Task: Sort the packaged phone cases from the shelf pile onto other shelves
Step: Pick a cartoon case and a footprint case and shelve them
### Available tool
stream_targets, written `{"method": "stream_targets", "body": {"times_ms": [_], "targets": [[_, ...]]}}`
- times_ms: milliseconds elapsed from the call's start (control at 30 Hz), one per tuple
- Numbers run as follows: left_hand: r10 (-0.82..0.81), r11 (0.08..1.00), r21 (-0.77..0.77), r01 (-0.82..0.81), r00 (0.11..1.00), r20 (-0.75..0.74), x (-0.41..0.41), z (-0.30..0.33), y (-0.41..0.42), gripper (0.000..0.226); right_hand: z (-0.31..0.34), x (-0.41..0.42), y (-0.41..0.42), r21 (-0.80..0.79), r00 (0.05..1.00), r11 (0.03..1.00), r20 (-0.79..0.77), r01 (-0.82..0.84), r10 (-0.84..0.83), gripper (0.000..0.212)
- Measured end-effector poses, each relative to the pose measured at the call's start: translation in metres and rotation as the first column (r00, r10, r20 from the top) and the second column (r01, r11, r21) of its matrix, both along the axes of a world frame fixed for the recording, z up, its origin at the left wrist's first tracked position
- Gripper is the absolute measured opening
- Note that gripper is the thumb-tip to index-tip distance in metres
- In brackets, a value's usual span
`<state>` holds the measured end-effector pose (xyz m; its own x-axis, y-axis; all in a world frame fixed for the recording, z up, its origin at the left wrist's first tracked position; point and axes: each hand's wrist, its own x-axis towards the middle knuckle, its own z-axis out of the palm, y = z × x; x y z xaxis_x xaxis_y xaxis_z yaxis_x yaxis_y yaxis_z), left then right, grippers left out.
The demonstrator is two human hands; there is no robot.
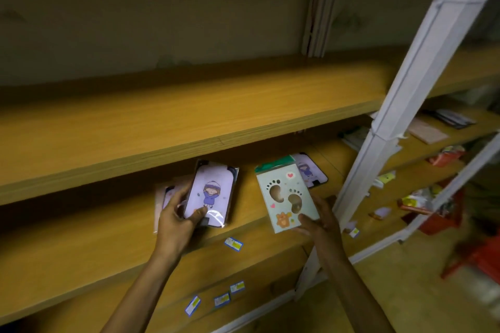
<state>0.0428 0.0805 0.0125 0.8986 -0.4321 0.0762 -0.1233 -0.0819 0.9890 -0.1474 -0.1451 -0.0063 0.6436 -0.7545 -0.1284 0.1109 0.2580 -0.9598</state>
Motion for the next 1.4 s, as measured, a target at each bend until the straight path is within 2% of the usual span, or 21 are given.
{"method": "stream_targets", "body": {"times_ms": [167, 500, 667, 800, 867, 1067, 1400], "targets": [[-0.186, 0.981, -0.046, 0.186, 0.983, 0.004, -0.036, 0.005, -0.036, 0.057, 0.003, -0.052, -0.008, -0.118, 0.990, 0.983, 0.028, 0.139, -0.137, 0.054], [-0.519, 0.852, -0.102, 0.513, 0.854, -0.040, -0.130, 0.005, -0.153, 0.058, 0.015, -0.200, -0.050, -0.058, 0.888, 0.886, 0.048, 0.460, -0.458, 0.056], [-0.582, 0.808, -0.119, 0.577, 0.813, -0.009, -0.191, 0.010, -0.231, 0.054, 0.017, -0.265, -0.105, -0.016, 0.826, 0.827, 0.068, 0.562, -0.560, 0.053], [-0.581, 0.810, -0.105, 0.578, 0.814, -0.004, -0.232, 0.011, -0.294, 0.056, 0.020, -0.310, -0.166, -0.040, 0.827, 0.827, 0.072, 0.562, -0.558, 0.053], [-0.557, 0.826, -0.094, 0.556, 0.830, 0.022, -0.249, 0.015, -0.322, 0.061, 0.024, -0.327, -0.199, -0.054, 0.837, 0.836, 0.077, 0.546, -0.542, 0.053], [-0.435, 0.896, -0.075, 0.438, 0.899, 0.051, -0.281, 0.022, -0.393, 0.055, 0.029, -0.354, -0.289, -0.075, 0.887, 0.885, 0.095, 0.459, -0.452, 0.055], [-0.224, 0.970, -0.087, 0.227, 0.974, 0.045, -0.267, 0.023, -0.468, 0.056, 0.024, -0.303, -0.413, -0.091, 0.965, 0.961, 0.049, 0.263, -0.259, 0.054]]}}
